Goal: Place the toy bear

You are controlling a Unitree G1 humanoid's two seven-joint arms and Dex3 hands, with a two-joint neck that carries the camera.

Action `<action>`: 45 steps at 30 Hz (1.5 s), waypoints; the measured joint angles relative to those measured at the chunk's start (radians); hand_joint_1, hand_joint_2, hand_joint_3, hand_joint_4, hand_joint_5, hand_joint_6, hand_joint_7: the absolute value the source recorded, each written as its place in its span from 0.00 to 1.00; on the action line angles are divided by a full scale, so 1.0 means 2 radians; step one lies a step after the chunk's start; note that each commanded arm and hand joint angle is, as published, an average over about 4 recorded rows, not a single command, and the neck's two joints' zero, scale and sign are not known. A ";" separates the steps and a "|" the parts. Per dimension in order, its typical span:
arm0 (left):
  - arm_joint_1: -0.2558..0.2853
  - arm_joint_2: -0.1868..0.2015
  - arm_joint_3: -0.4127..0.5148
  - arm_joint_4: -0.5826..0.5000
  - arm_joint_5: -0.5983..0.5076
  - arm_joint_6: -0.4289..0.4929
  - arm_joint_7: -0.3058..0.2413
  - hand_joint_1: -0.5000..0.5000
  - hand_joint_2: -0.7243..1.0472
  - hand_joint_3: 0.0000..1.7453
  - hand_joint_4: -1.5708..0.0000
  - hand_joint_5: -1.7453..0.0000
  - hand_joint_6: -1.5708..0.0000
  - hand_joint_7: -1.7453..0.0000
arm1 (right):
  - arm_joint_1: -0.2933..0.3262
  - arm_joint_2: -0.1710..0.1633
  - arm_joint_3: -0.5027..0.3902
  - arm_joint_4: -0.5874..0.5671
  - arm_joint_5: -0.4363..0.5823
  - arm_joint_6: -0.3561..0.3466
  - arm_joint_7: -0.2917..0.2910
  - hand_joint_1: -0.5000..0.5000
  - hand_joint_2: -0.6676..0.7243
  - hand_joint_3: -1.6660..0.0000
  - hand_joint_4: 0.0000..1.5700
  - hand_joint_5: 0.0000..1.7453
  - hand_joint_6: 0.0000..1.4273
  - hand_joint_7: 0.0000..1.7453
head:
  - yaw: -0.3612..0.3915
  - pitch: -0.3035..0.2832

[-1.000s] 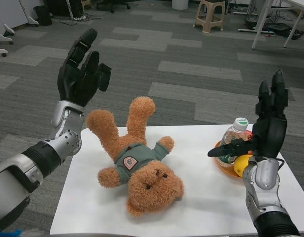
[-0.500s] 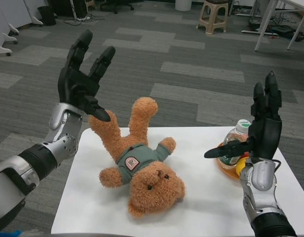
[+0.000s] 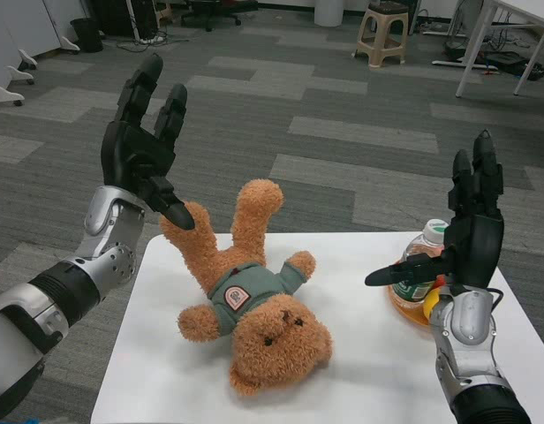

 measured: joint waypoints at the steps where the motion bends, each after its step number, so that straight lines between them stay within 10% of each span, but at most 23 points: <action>1: 0.000 0.000 0.002 0.000 0.002 0.000 0.000 0.00 0.05 0.05 1.00 1.00 1.00 0.84 | 0.000 0.000 0.000 0.000 0.000 0.000 0.000 0.08 0.70 1.00 0.00 0.00 0.00 0.00 | -0.001 0.000; 29: 0.032 -0.083 0.098 -0.010 0.161 0.023 0.001 0.02 0.00 0.05 1.00 1.00 1.00 0.84 | -0.001 -0.064 0.031 -0.022 0.040 0.000 0.001 0.10 0.73 1.00 0.00 0.00 0.00 0.00 | -0.010 0.000; 45: 0.049 -0.080 0.099 -0.059 0.184 0.053 -0.011 0.02 0.00 0.05 1.00 1.00 1.00 0.84 | 0.024 -0.079 0.038 -0.073 0.043 0.001 0.000 0.08 0.70 1.00 0.00 0.00 0.00 0.00 | -0.041 0.007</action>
